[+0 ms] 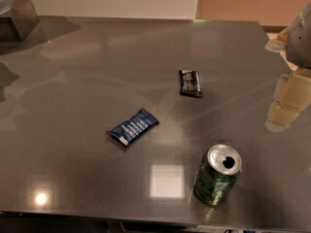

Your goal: Move green can near rxbar chocolate

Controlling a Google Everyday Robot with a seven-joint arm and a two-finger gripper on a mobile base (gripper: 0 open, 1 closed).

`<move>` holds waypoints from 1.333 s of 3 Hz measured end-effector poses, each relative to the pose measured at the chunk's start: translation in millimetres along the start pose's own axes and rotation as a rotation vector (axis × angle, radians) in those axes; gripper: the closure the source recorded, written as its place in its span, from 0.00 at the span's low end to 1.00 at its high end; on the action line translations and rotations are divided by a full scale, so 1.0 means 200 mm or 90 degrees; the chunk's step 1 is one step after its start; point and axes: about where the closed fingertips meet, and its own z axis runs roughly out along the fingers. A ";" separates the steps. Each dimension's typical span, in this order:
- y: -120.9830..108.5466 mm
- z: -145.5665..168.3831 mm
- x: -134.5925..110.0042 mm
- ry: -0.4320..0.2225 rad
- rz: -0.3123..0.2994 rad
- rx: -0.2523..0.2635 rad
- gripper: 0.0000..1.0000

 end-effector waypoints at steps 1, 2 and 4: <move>0.00 0.00 0.00 0.000 0.000 0.000 0.00; 0.02 -0.01 0.01 -0.030 0.006 -0.024 0.00; 0.29 -0.04 -0.02 -0.145 -0.025 -0.102 0.00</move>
Offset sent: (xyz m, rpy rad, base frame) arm -0.0178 -0.0051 -0.0044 0.1604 0.1001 0.0339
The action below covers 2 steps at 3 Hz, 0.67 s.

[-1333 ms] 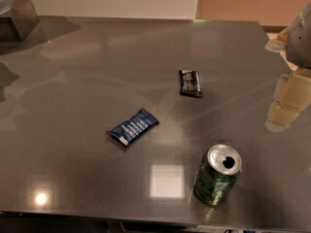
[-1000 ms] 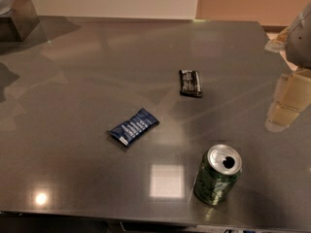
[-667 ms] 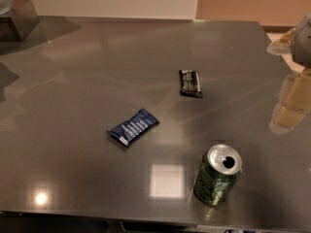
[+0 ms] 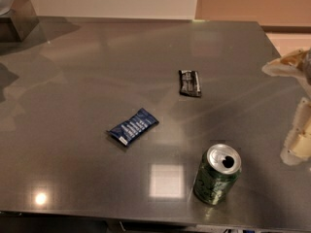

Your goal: Move green can near rxbar chocolate

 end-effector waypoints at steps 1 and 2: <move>0.15 0.09 -0.04 -0.037 -0.034 -0.026 0.00; 0.24 0.22 -0.05 -0.052 -0.061 -0.039 0.00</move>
Offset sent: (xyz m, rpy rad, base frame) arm -0.0543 0.0540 -0.0780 0.0948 0.0142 0.1796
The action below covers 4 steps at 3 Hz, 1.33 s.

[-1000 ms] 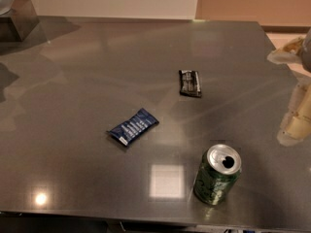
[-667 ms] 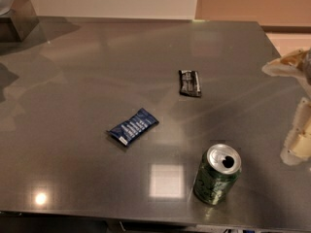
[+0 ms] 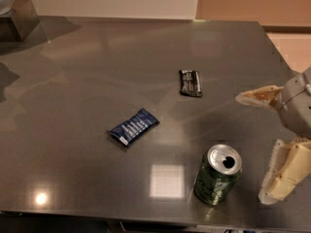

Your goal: Move green can near rxbar chocolate

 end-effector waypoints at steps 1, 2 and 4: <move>0.05 0.14 -0.02 -0.012 -0.023 -0.014 0.00; 0.10 0.24 -0.05 -0.027 -0.048 -0.031 0.00; 0.16 0.30 -0.09 -0.047 -0.071 -0.041 0.41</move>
Offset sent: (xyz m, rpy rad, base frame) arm -0.0242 0.0497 -0.0580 0.0590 0.0131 0.1485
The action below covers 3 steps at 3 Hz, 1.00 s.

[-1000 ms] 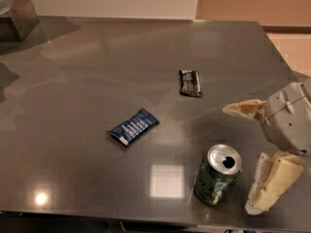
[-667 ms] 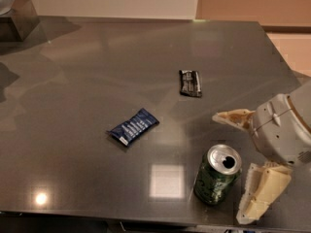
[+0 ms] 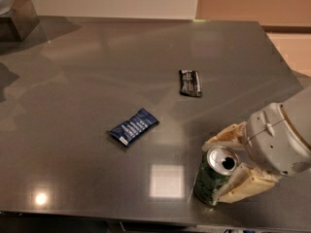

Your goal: Move green can near rxbar chocolate

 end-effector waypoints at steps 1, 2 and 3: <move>-0.03 -0.01 0.01 0.006 0.012 0.006 0.64; -0.19 -0.06 0.05 0.011 0.045 0.034 0.87; -0.41 -0.12 0.07 0.001 0.091 0.051 1.00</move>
Offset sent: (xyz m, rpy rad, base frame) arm 0.0884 -0.0287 0.0267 -0.0011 -0.0240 -0.1997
